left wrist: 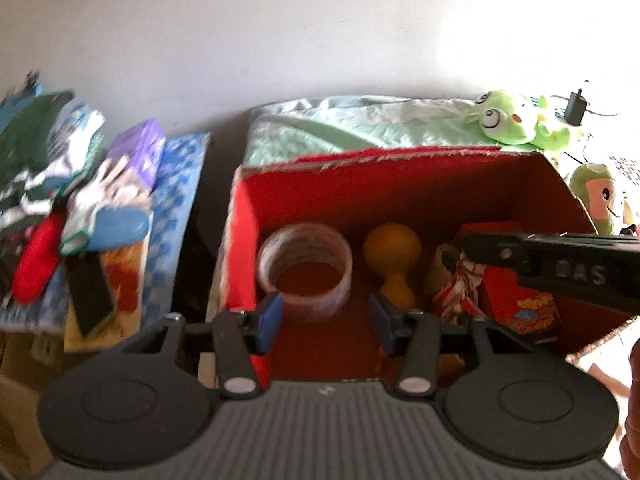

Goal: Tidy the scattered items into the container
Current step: 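Open the right gripper to release the tape roll inside the box, then move the right gripper out of the box toward the brown pine cone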

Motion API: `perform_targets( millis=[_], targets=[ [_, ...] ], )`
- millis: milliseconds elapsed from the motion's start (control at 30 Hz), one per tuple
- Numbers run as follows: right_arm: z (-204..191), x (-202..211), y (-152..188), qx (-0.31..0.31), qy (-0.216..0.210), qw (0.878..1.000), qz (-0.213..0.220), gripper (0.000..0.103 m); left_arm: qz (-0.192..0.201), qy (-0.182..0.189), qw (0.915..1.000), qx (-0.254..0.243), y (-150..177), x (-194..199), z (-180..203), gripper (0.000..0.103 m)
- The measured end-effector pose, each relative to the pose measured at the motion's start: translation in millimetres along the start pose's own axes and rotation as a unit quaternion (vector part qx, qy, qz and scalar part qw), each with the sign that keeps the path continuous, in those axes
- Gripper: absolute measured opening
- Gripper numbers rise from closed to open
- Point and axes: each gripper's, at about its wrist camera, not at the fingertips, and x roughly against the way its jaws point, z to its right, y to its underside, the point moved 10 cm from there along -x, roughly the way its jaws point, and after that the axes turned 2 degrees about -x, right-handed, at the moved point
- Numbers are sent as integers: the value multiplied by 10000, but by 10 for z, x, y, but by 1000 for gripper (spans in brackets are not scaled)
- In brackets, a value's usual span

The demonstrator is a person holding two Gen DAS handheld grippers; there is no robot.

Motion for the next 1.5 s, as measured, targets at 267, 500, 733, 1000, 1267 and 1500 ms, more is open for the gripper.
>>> perform_targets(
  millis=[267,500,733,1000,1267,1500],
  targets=[
    [-70,429,31,534,-180,9982,199,31,-45,-436,9984,354,236,287,36,64],
    [-17,664,171,720,-369,9966,155,31,-31,-630,9962,604,399,446,172,66],
    [51,850,324,610,-811,9948,126,39,-68,-773,9936,820,614,515,297,66],
    [29,872,731,870,-1494,9846,-257,39,-167,-403,9906,1299,994,441,327,63],
    [208,444,1189,570,-1379,9814,-1208,38,-321,-262,9957,830,1363,175,315,60],
    [91,202,1224,-216,-1526,9751,-1597,43,-403,122,9986,308,1388,-103,345,58]
  ],
)
